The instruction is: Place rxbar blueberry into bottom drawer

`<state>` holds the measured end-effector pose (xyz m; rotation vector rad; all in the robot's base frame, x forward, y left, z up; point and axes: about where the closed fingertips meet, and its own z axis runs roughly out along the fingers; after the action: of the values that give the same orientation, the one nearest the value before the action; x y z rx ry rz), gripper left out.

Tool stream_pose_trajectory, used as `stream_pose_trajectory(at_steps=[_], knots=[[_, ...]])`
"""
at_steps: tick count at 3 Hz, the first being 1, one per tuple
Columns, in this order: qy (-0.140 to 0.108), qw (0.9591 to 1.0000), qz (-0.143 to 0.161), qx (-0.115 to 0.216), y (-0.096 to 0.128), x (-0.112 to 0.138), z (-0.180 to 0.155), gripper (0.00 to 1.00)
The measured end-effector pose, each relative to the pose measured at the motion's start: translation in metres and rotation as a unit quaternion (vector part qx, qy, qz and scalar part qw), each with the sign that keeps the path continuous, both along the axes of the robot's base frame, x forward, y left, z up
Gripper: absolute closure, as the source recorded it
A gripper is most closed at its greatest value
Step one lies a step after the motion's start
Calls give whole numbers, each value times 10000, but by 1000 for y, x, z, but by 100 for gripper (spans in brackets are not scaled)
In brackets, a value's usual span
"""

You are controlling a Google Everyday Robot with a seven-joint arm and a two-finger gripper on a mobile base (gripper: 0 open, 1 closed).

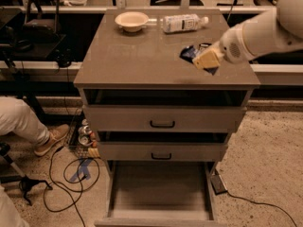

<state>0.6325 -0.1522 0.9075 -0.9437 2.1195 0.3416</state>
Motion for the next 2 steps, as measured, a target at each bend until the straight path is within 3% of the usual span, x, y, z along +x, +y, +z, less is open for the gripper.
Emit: stream_pose_trajectory(at_steps=[1,2], knots=[[319,9992,227,-77,-5,-51,-53,100],[1110,9915,609,-301,4,-89,-135,100]])
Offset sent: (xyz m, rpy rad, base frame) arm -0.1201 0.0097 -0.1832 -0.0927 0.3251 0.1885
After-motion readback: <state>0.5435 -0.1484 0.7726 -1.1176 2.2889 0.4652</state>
